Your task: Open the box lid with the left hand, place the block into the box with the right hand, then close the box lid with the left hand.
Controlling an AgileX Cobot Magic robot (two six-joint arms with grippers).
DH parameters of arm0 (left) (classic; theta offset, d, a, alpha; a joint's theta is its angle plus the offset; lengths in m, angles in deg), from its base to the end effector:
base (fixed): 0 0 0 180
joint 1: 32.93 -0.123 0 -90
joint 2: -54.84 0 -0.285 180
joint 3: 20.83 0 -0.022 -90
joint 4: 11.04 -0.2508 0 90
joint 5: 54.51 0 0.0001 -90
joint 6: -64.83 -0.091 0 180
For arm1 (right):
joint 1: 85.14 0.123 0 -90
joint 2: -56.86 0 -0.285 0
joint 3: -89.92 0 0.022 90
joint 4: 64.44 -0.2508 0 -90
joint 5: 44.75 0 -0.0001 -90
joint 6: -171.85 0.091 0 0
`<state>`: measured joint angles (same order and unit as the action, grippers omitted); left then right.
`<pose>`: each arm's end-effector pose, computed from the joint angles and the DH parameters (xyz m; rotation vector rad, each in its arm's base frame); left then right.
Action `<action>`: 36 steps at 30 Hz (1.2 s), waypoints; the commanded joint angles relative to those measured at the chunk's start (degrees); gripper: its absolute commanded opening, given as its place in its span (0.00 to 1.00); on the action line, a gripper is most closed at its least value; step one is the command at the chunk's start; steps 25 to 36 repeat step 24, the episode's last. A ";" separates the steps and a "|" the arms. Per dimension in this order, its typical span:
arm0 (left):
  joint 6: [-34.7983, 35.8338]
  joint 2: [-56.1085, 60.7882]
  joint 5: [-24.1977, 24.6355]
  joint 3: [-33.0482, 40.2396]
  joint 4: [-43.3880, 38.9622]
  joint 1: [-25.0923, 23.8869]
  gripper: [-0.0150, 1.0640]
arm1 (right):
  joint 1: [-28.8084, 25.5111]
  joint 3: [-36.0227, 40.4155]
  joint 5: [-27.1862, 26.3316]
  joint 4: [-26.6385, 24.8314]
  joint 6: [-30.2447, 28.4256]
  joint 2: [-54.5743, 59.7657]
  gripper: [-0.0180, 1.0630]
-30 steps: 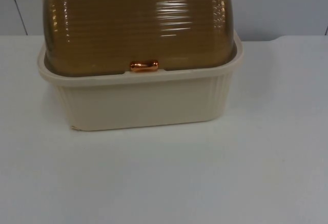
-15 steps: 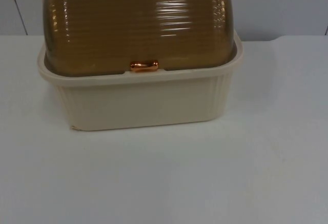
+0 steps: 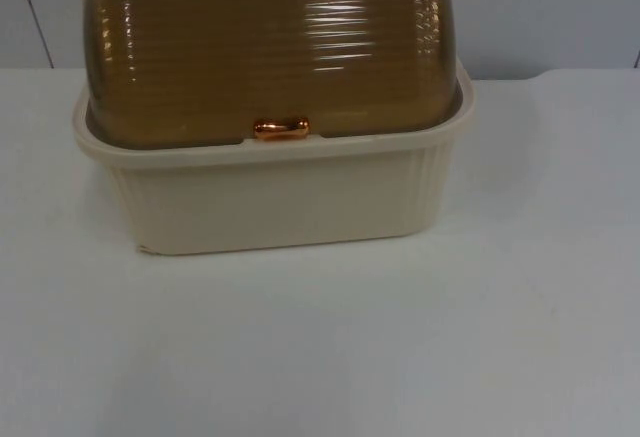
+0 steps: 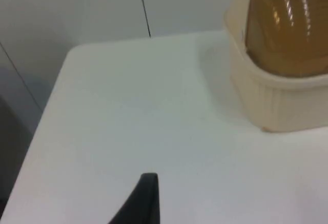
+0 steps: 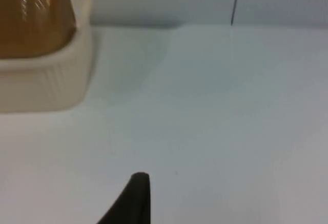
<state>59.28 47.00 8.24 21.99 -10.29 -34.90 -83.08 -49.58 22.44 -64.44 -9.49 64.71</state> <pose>-0.0188 -0.0017 0.3016 0.0635 1.9790 0.0699 -0.0275 -0.0010 0.3057 -0.0598 2.0157 0.0080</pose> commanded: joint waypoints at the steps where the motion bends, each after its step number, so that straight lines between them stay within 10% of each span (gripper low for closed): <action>1: 0.42 0.05 -0.25 1.84 -0.17 0.36 0.97 | -0.10 2.21 0.97 1.48 1.34 -0.06 0.99; 36: 4.31 0.05 -1.15 6.12 -2.44 0.36 0.97 | -0.10 5.87 -4.05 1.39 2.00 -0.06 0.99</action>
